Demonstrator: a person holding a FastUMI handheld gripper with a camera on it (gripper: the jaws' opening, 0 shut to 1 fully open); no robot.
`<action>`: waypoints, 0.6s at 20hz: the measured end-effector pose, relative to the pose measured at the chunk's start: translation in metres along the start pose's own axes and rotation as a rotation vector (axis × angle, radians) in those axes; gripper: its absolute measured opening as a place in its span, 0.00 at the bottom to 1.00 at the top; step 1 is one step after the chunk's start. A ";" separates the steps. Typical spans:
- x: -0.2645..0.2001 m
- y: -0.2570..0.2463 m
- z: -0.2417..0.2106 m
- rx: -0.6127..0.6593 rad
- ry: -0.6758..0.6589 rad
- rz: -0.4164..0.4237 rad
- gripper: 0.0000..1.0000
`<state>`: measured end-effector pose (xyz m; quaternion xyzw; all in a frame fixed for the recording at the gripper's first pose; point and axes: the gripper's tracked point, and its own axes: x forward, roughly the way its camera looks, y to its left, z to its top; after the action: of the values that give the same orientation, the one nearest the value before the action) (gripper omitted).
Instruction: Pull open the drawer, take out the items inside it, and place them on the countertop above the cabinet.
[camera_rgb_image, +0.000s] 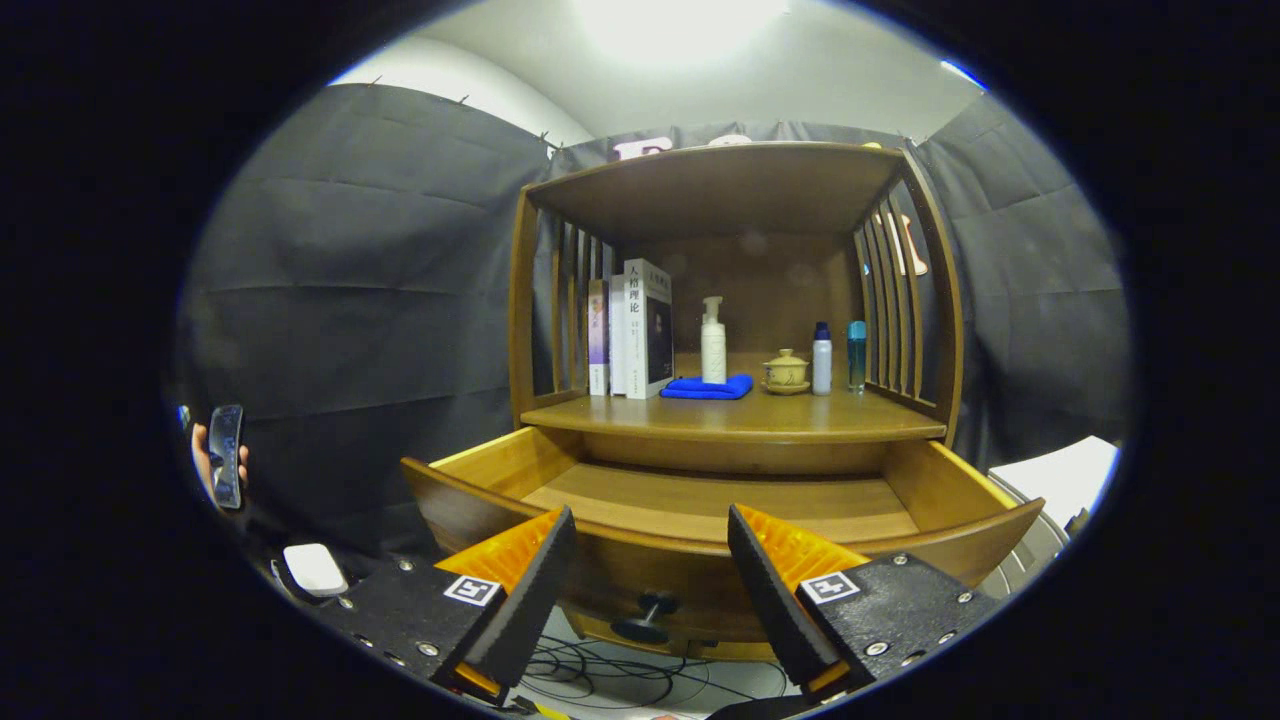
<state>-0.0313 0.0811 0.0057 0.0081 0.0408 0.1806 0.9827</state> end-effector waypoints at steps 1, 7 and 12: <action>0.003 -0.003 0.008 0.006 -0.004 -0.002 0.93; 0.034 -0.016 0.021 0.004 0.187 0.047 0.93; 0.061 -0.011 0.006 0.116 0.390 0.115 0.93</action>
<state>0.0302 0.0924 0.0065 0.0319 0.2400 0.2318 0.9422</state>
